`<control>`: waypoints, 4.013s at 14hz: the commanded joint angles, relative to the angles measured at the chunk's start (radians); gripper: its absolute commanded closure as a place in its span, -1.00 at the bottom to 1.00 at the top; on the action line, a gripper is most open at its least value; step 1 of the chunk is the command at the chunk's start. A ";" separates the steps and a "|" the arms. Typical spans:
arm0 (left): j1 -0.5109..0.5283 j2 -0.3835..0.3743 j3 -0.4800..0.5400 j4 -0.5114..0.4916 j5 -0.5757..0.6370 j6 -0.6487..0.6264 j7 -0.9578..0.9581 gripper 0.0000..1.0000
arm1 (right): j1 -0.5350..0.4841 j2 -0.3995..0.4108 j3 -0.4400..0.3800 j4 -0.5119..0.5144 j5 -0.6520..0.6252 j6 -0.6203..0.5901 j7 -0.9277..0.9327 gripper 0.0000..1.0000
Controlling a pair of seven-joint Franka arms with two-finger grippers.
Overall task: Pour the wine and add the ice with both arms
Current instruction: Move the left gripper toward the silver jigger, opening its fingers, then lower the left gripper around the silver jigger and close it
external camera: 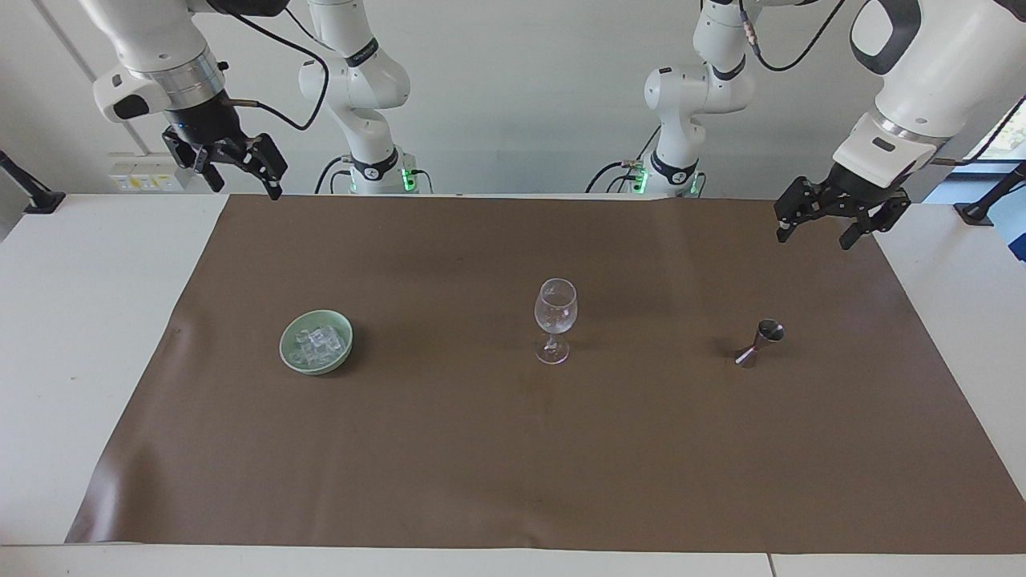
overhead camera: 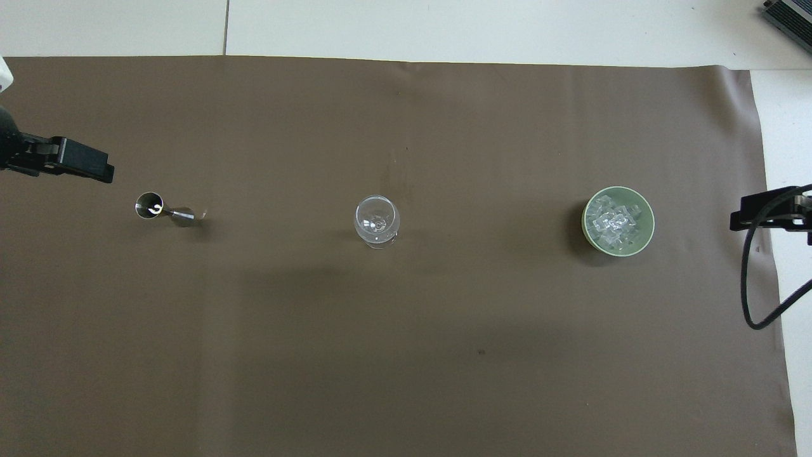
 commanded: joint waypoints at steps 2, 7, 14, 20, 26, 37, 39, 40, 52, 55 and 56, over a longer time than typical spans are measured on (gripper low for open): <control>-0.001 0.023 0.010 -0.010 -0.040 0.026 -0.044 -1.00 | 0.001 -0.017 -0.004 -0.014 0.006 -0.003 -0.021 -1.00; 0.026 0.075 0.014 -0.004 -0.066 0.029 -0.219 -1.00 | 0.001 -0.017 -0.004 -0.014 0.006 -0.003 -0.021 -1.00; 0.120 0.135 0.014 -0.007 -0.235 0.050 -0.521 -1.00 | 0.001 -0.017 -0.004 -0.014 0.006 -0.003 -0.021 -1.00; 0.208 0.193 0.014 -0.010 -0.416 0.050 -0.767 -1.00 | 0.001 -0.017 -0.004 -0.014 0.006 -0.003 -0.021 -1.00; 0.300 0.281 0.014 -0.009 -0.546 0.049 -0.986 -1.00 | 0.001 -0.017 -0.004 -0.014 0.006 -0.003 -0.021 -1.00; 0.377 0.328 0.014 -0.078 -0.675 0.134 -1.091 -1.00 | 0.001 -0.017 -0.004 -0.014 0.006 -0.003 -0.021 -1.00; 0.397 0.351 0.013 -0.075 -0.683 0.130 -1.091 -1.00 | 0.001 -0.017 -0.004 -0.014 0.006 -0.003 -0.021 -1.00; 0.423 0.370 0.013 -0.082 -0.715 0.133 -1.088 -1.00 | 0.001 -0.017 -0.004 -0.014 0.006 -0.003 -0.021 -1.00; 0.518 0.342 0.011 -0.473 -0.970 0.191 -0.873 -1.00 | 0.001 -0.017 -0.004 -0.014 0.006 -0.003 -0.021 -1.00; 0.527 0.318 0.011 -0.561 -1.023 0.214 -0.758 -1.00 | 0.001 -0.017 -0.004 -0.014 0.006 -0.003 -0.021 -1.00; 0.526 0.318 0.011 -0.575 -1.048 0.217 -0.758 -1.00 | 0.001 -0.017 -0.004 -0.014 0.006 -0.003 -0.021 -1.00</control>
